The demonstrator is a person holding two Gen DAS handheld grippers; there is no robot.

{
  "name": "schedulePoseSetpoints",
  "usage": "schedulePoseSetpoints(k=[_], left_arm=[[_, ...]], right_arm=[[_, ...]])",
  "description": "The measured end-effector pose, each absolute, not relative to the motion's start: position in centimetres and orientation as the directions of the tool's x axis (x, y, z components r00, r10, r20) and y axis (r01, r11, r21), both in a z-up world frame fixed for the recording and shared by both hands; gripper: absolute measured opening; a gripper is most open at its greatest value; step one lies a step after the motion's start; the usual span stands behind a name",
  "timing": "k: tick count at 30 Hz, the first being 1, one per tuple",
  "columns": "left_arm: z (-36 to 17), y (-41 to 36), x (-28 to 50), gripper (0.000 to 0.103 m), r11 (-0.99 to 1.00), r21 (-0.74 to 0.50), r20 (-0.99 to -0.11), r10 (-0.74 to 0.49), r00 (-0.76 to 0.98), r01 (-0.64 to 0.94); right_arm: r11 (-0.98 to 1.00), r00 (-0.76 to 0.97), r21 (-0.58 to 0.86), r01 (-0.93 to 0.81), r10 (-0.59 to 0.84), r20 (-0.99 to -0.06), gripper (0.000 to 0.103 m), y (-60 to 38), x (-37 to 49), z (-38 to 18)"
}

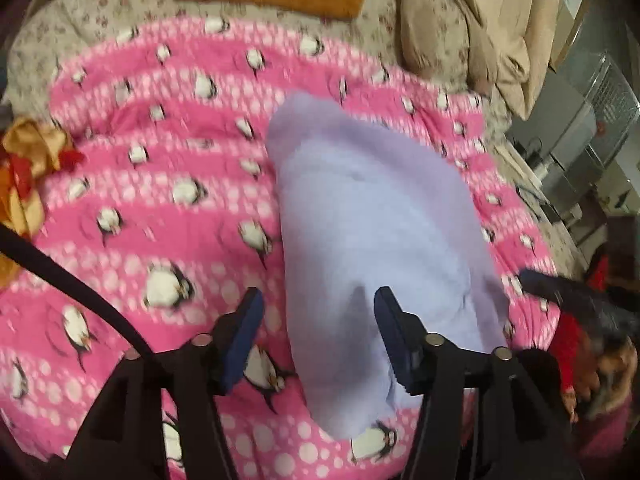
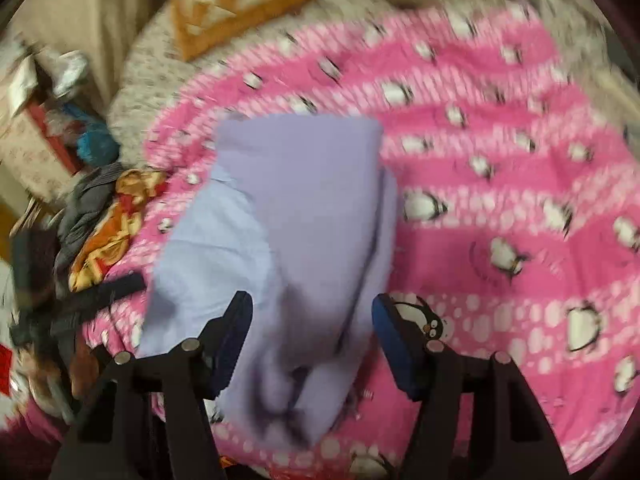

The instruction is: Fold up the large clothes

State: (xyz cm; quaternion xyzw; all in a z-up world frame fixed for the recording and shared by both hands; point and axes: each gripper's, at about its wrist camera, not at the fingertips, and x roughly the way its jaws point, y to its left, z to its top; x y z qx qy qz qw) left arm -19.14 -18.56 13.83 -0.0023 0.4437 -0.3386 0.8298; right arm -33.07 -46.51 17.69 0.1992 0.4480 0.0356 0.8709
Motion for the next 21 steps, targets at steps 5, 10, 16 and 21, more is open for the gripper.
schedulePoseSetpoints(k=[5, 10, 16, 21], left_arm=[[11.7, -21.8, -17.7, 0.029, 0.793, -0.282, -0.766, -0.525, 0.372, 0.540], [8.0, -24.3, -16.5, 0.042, 0.808, -0.268, -0.804, -0.488, 0.341, 0.525], [9.4, -23.6, -14.9, 0.041, 0.797, -0.332, -0.778, -0.534, 0.331, 0.505], [11.8, -24.7, -10.5, 0.041, 0.827, -0.325, -0.752, -0.520, 0.405, 0.459]], right_arm=[[0.964, 0.603, 0.267, -0.003, 0.214, -0.769, 0.042, -41.7, -32.9, 18.6], [0.983, 0.489, 0.157, 0.095, 0.091, -0.868, 0.033, -41.2, -30.3, 11.9], [0.972, 0.529, 0.226, 0.058, 0.163, -0.833, 0.034, -41.7, -29.3, 15.8], [0.962, 0.597, 0.238, 0.136, 0.112, -0.794, 0.039, -43.4, -25.0, 17.4]])
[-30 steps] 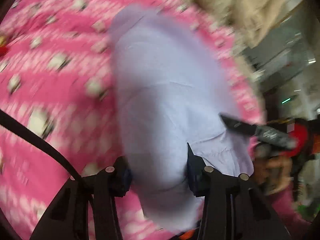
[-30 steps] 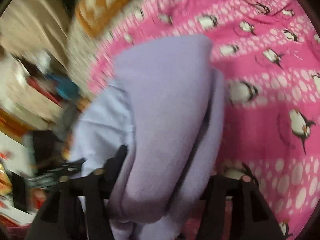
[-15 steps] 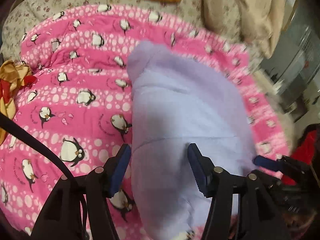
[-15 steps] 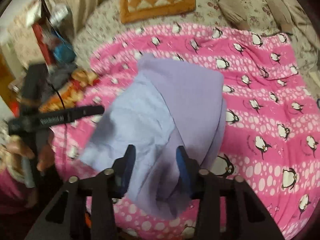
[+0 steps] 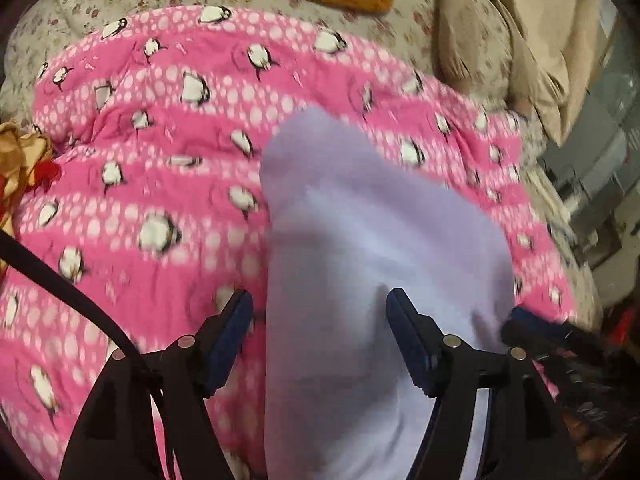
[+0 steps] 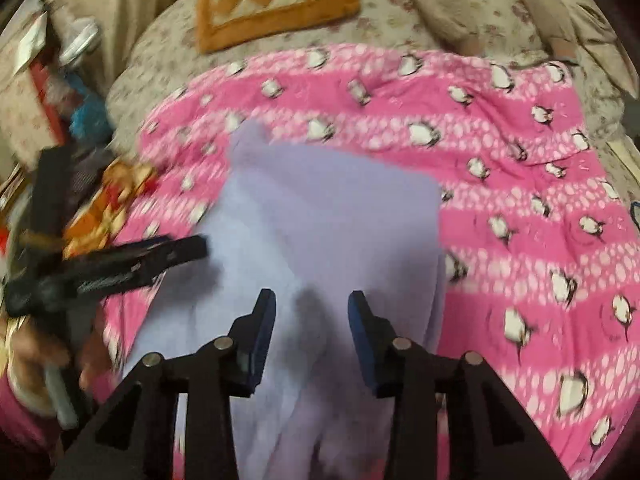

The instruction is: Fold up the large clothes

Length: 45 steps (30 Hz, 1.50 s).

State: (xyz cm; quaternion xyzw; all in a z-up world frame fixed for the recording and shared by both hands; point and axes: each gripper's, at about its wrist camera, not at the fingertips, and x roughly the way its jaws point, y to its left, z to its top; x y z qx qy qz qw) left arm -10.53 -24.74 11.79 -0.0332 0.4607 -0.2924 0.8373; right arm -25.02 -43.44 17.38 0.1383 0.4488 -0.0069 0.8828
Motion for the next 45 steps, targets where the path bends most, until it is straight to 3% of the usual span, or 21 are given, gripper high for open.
schedulePoseSetpoints(k=[6, 9, 17, 26, 35, 39, 45], left_arm=[[11.0, -27.4, -4.5, 0.041, 0.885, -0.321, -0.769, -0.452, 0.453, 0.337], [8.7, -29.2, -3.4, 0.041, 0.911, -0.270, -0.813, -0.389, 0.434, 0.310], [6.7, -28.9, -3.4, 0.042, 0.911, -0.289, -0.815, -0.395, 0.425, 0.294], [10.6, -25.4, -10.2, 0.042, 0.893, -0.215, -0.767, -0.405, 0.498, 0.395], [11.6, -23.4, -15.6, 0.042, 0.890, -0.158, -0.749, -0.391, 0.535, 0.429], [12.0, -22.7, -17.9, 0.042, 0.888, -0.111, -0.731, -0.377, 0.569, 0.446], [12.1, -21.9, -20.2, 0.042, 0.892, -0.077, -0.723, -0.358, 0.591, 0.446]], right_arm=[[0.900, 0.582, 0.286, 0.330, 0.044, -0.812, 0.039, -45.6, -19.7, 13.9], [0.876, 0.608, 0.297, 0.381, 0.005, -0.794, 0.048, -46.3, -19.8, 12.1], [0.907, 0.603, 0.226, 0.355, -0.037, -0.797, 0.053, -46.3, -18.6, 9.9], [0.936, 0.628, 0.233, 0.262, 0.018, -0.778, 0.056, -44.7, -25.0, 15.6], [0.965, 0.550, 0.112, 0.235, -0.037, -0.834, 0.058, -41.8, -27.1, 12.1], [0.962, 0.576, 0.139, 0.237, -0.024, -0.817, 0.059, -41.8, -28.1, 13.7], [0.952, 0.609, 0.166, 0.257, -0.026, -0.793, 0.069, -41.7, -30.3, 15.5]])
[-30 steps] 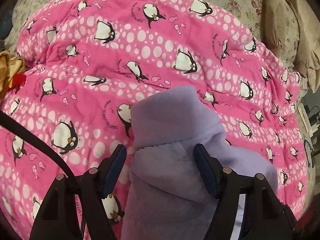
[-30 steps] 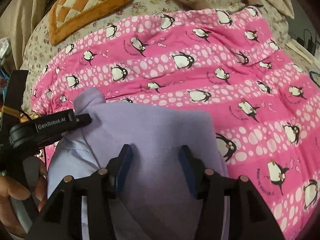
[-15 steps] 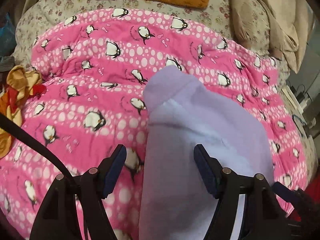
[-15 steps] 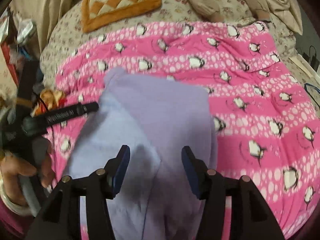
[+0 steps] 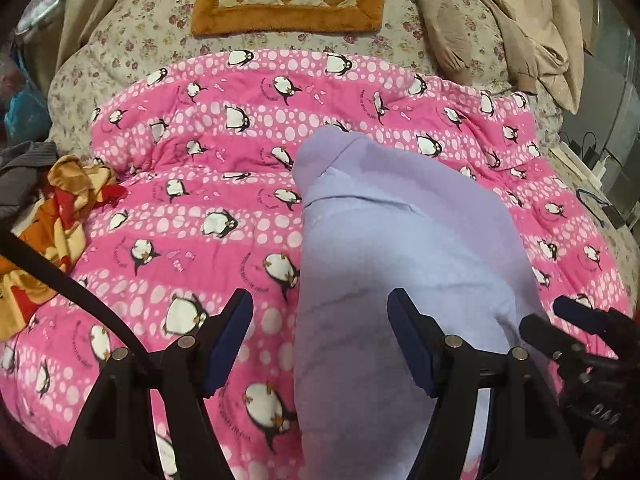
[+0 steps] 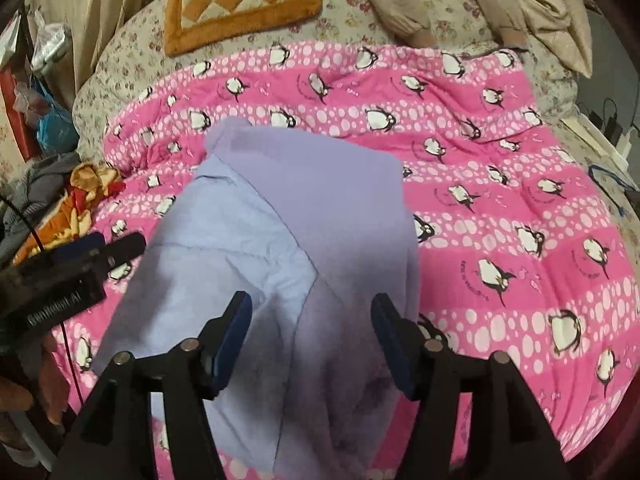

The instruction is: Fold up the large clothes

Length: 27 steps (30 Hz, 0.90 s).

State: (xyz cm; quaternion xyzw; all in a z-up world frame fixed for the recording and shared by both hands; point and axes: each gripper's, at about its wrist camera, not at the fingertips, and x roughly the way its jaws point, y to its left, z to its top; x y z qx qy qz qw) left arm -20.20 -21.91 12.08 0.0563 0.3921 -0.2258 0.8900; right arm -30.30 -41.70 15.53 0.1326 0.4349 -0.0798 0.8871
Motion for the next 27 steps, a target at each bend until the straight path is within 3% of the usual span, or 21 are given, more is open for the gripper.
schedulePoseSetpoints(k=[2, 4, 27], left_arm=[[12.0, -21.5, -20.7, 0.042, 0.894, -0.090, -0.725, -0.360, 0.586, 0.438], [11.9, -21.1, -21.0, 0.042, 0.898, -0.099, -0.729, -0.359, 0.583, 0.429], [12.6, -21.1, -23.6, 0.042, 0.903, -0.020, -0.678, -0.327, 0.658, 0.428]], right_arm=[[0.944, 0.616, 0.188, 0.271, -0.020, -0.787, 0.077, -41.7, -30.8, 15.8], [0.936, 0.624, 0.206, 0.285, -0.017, -0.782, 0.079, -41.7, -31.4, 15.9], [0.926, 0.617, 0.223, 0.304, -0.013, -0.786, 0.085, -41.4, -32.3, 15.4]])
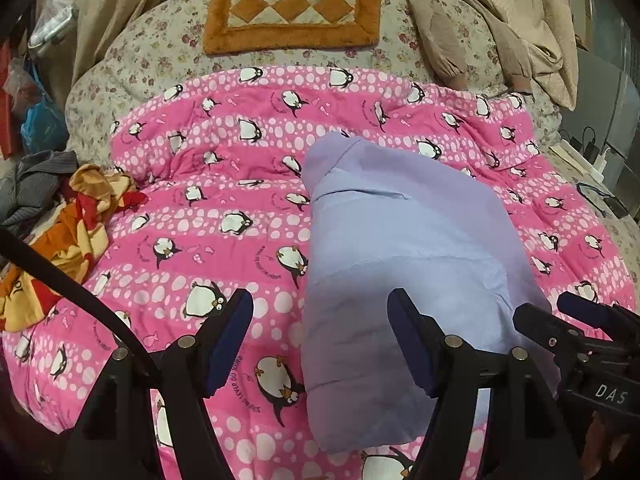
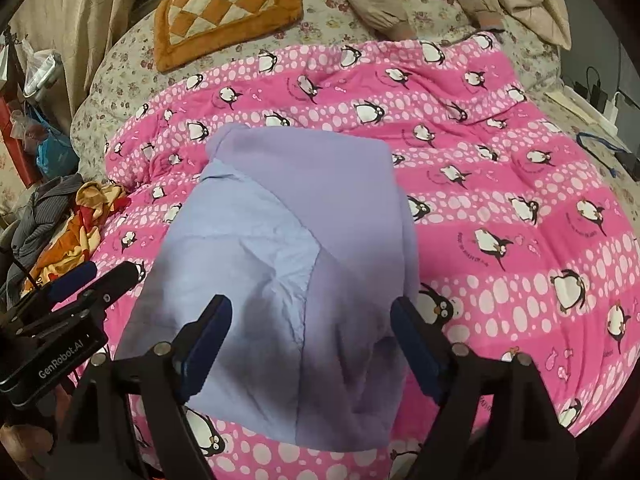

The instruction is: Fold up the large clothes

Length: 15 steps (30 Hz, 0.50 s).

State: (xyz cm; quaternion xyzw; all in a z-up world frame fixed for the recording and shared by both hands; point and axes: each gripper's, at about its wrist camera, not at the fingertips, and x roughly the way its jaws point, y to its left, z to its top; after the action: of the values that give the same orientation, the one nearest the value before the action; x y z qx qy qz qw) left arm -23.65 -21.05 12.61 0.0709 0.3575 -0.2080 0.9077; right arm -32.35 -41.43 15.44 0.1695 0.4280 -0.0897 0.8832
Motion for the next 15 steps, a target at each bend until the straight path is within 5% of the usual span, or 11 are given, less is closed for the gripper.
schedulePoseSetpoints(k=[15], left_arm=[[11.93, -20.78, -23.54, 0.042, 0.907, -0.029, -0.687, -0.323, 0.651, 0.420]], right_arm=[[0.932, 0.614, 0.216, 0.291, -0.009, -0.789, 0.086, -40.75, -32.05, 15.16]])
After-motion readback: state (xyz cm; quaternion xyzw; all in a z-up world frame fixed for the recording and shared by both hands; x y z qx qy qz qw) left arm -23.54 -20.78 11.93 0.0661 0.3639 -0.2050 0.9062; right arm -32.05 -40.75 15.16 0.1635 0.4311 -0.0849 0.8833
